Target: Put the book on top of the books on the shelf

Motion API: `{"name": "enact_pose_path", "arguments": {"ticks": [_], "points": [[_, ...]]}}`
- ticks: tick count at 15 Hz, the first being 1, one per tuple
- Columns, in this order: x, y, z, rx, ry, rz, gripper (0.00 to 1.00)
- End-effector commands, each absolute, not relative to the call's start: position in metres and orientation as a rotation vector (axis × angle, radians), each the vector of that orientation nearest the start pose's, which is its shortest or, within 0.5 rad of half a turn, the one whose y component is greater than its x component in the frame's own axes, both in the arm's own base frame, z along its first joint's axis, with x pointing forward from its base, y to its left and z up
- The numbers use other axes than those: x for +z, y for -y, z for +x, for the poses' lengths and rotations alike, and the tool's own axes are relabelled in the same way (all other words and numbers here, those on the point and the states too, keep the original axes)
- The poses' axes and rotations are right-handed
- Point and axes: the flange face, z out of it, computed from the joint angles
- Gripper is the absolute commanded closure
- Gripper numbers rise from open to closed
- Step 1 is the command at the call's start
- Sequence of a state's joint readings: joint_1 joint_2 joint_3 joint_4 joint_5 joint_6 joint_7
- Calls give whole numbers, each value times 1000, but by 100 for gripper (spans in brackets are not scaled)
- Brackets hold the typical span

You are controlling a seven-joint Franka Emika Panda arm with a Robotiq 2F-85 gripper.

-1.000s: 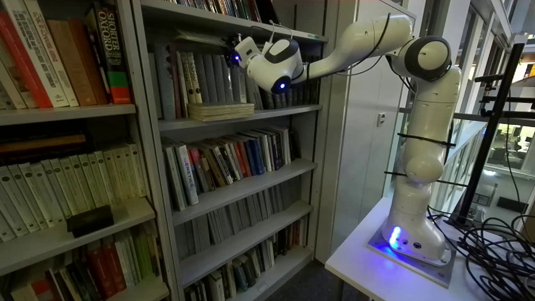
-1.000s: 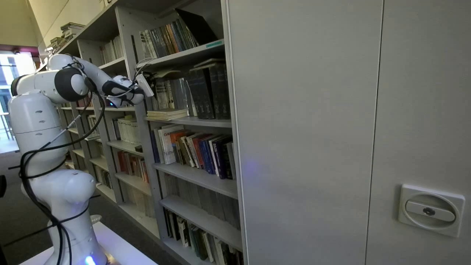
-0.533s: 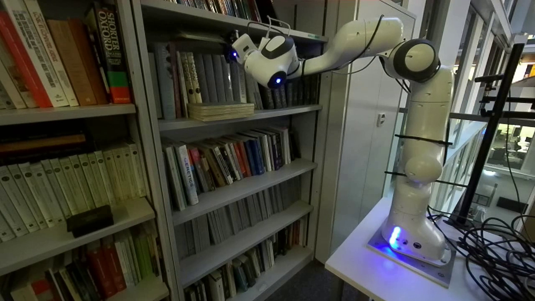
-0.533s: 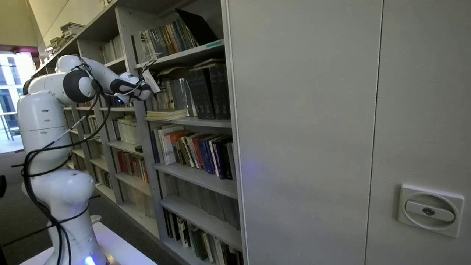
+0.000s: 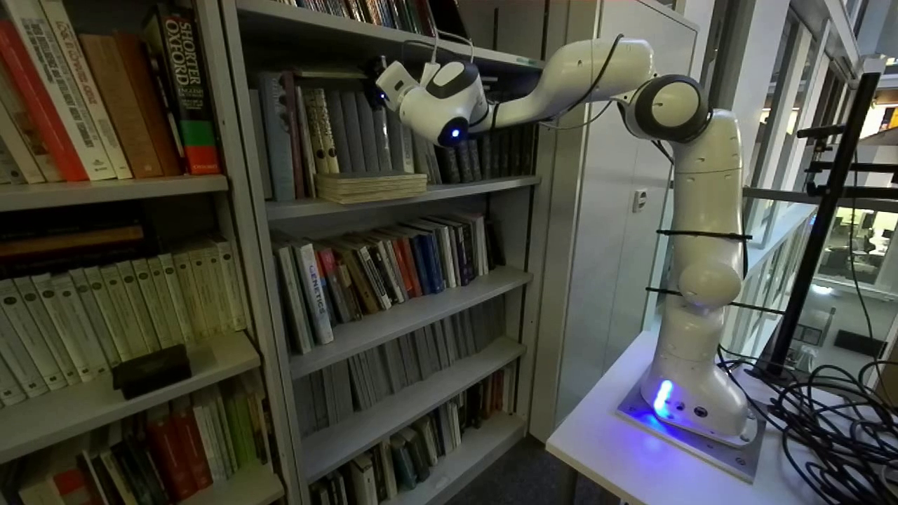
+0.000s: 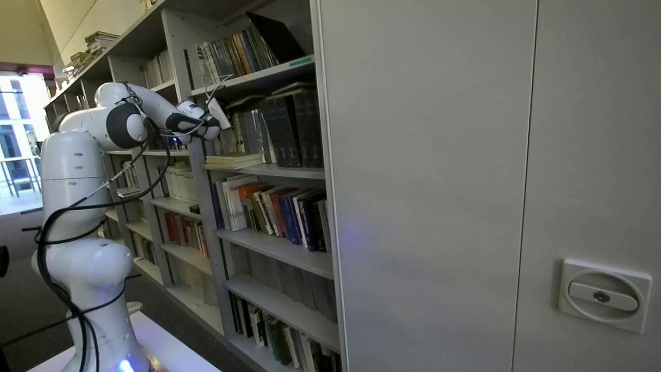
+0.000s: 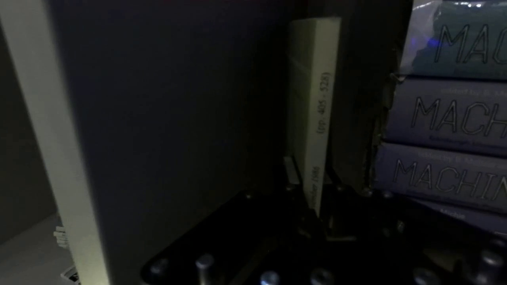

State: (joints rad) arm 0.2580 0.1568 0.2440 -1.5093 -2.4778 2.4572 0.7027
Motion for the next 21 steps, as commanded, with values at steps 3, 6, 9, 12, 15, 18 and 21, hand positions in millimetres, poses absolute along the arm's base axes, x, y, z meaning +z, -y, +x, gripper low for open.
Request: {"name": "enact_pose_path", "arguments": {"ticks": [3, 6, 9, 12, 15, 18, 21], "points": [[686, -302, 602, 1310, -970, 819, 97], [687, -301, 607, 1295, -988, 837, 97], [685, -299, 609, 1277, -1007, 861, 97], [685, -299, 610, 1263, -1015, 892, 97], [685, -300, 611, 1257, -1018, 949, 97], [690, -301, 613, 1250, -1020, 989, 97], [699, -302, 615, 1234, -1023, 1010, 97]]}}
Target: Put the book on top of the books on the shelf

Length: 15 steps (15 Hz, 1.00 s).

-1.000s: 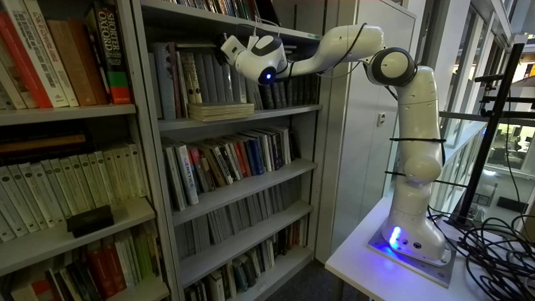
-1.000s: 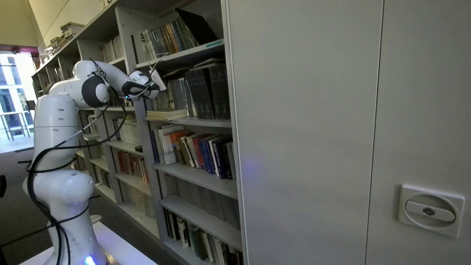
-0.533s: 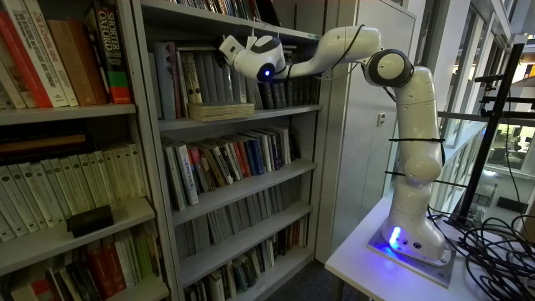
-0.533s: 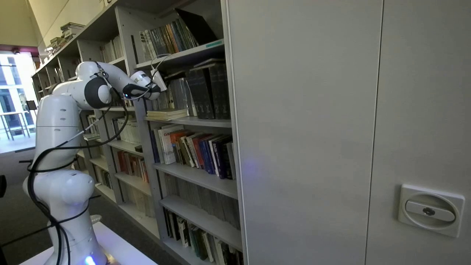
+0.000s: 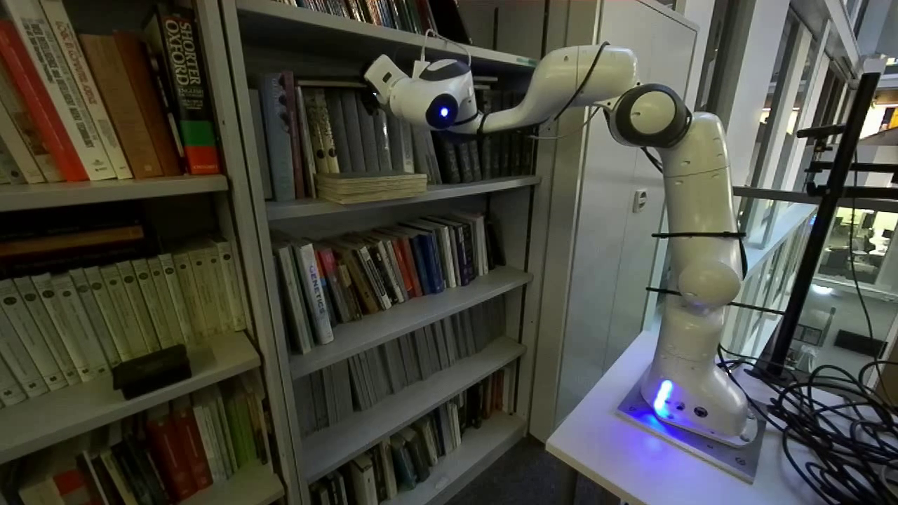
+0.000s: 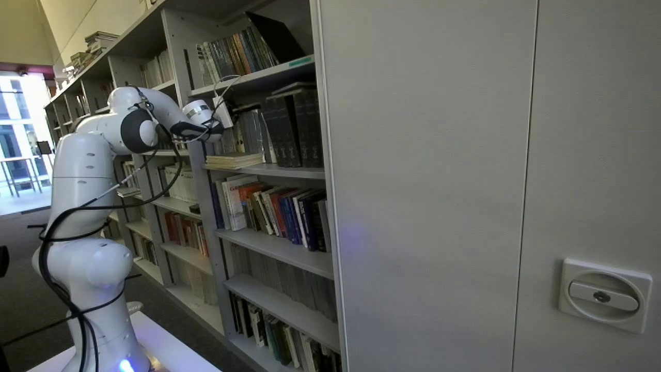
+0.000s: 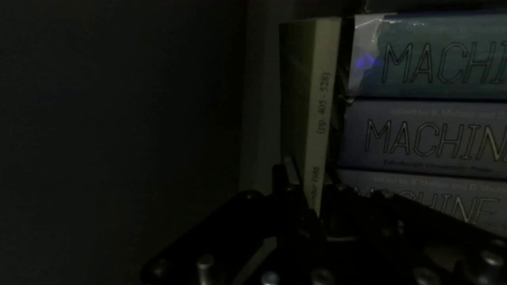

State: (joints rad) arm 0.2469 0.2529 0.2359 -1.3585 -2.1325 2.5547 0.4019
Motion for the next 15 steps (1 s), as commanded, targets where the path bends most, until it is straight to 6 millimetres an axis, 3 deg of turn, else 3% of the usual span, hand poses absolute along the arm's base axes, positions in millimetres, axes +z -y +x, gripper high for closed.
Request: {"name": "enact_pose_path", "arguments": {"ticks": [1, 15], "points": [[702, -303, 616, 1229, -1023, 1012, 97], [717, -307, 625, 1145, -1137, 1116, 97]]}}
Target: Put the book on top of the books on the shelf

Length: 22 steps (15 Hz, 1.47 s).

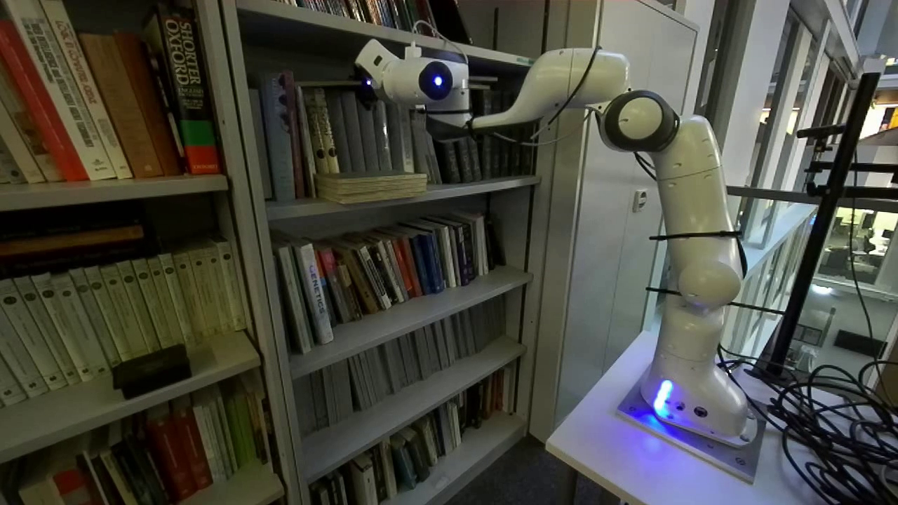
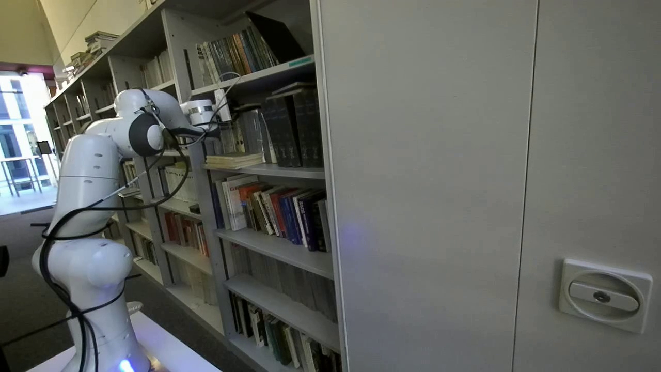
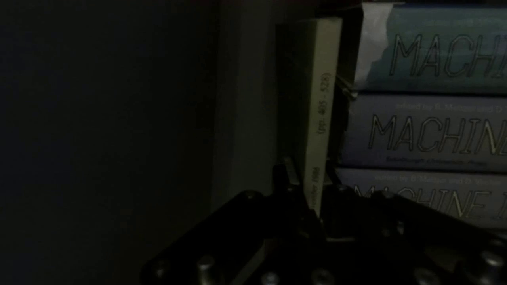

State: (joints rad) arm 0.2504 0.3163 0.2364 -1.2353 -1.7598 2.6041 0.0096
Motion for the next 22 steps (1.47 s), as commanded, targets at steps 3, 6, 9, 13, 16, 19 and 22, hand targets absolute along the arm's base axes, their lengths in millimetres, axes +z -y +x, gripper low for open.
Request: {"name": "enact_pose_path", "arguments": {"ticks": [3, 6, 9, 13, 16, 19, 22], "points": [[718, -306, 629, 1141, -1139, 1132, 97], [718, -303, 632, 1132, -1136, 1148, 97], [718, -299, 634, 1122, -1134, 1162, 97], [719, -296, 637, 1116, -1128, 1172, 97], [718, -296, 639, 1115, -1127, 1177, 62], [724, -298, 634, 1127, -1122, 1172, 40], [725, -302, 625, 1138, -1126, 1170, 18]]}}
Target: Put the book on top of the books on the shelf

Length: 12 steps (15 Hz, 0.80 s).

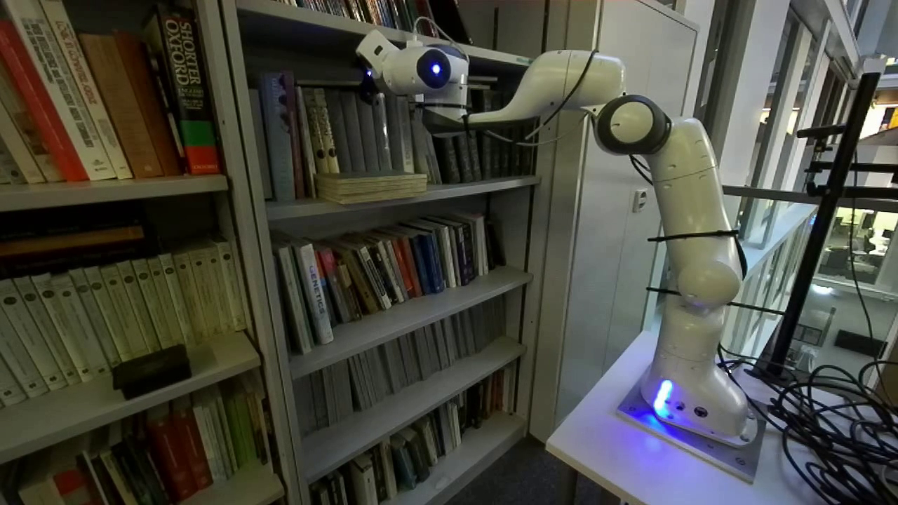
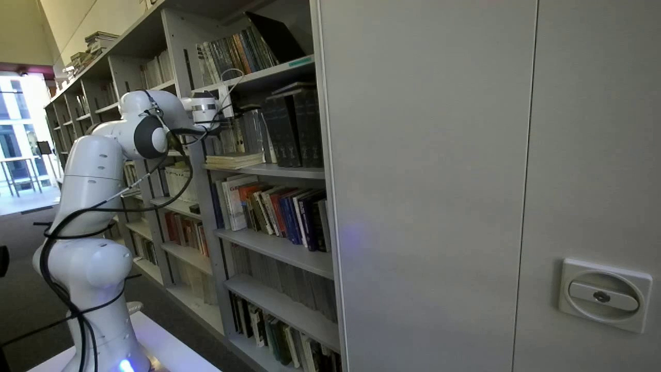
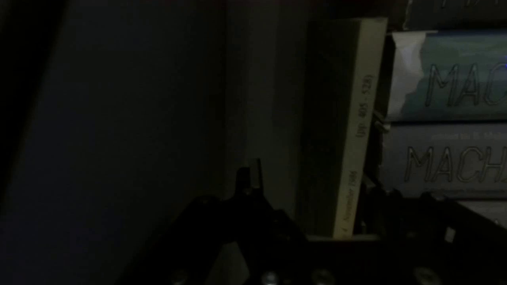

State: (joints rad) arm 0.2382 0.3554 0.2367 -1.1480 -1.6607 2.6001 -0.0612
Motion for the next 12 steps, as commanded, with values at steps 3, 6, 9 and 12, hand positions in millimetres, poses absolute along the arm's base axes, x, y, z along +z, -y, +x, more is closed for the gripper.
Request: {"name": "enact_pose_path", "arguments": {"ticks": [3, 6, 9, 12], "points": [[723, -306, 617, 1142, -1134, 1166, 53], [717, -308, 608, 1142, -1148, 1169, 68], [714, -309, 597, 1132, -1163, 1167, 92], [709, -315, 586, 1129, -1184, 1165, 64]]}}
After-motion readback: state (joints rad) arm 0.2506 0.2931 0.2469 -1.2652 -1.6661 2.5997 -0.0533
